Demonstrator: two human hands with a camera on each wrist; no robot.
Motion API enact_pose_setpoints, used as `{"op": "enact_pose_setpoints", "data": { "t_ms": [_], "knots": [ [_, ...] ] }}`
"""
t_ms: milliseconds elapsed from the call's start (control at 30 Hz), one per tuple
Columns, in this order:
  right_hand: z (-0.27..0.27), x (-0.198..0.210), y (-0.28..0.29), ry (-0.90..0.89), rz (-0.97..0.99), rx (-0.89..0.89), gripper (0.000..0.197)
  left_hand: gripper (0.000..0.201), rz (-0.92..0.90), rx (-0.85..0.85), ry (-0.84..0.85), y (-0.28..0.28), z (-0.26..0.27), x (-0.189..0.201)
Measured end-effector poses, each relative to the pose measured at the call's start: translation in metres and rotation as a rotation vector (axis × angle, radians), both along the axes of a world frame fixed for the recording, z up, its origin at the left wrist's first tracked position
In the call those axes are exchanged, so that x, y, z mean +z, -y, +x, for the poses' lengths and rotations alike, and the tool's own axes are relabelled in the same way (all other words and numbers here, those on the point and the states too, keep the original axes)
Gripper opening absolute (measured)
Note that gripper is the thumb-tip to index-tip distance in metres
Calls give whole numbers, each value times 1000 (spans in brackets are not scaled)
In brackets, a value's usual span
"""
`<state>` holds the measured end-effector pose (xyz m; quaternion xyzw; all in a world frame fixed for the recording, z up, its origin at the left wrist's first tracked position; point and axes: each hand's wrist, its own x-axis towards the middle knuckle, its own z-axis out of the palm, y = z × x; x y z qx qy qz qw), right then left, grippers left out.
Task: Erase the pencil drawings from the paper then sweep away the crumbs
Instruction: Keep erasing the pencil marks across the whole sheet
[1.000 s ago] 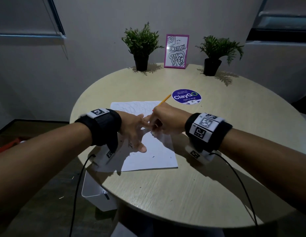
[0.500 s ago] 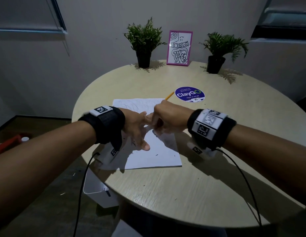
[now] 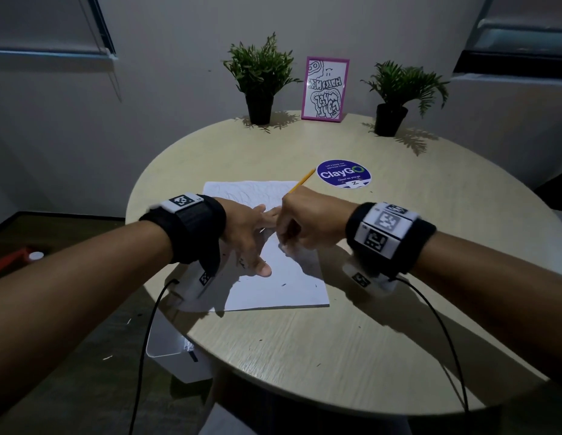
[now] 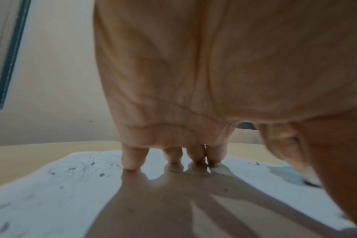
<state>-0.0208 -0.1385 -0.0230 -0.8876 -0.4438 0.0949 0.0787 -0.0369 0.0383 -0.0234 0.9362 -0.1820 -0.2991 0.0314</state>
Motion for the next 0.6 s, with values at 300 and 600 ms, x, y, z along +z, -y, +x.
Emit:
{"op": "enact_pose_setpoints", "data": {
  "t_ms": [300, 600],
  "knots": [
    [-2, 14, -10, 23, -36, 34, 10, 94, 58, 49, -5, 2, 2, -2],
    [-26, 10, 12, -57, -170, 78, 7, 109, 72, -36, 40, 3, 4, -7]
  ]
}}
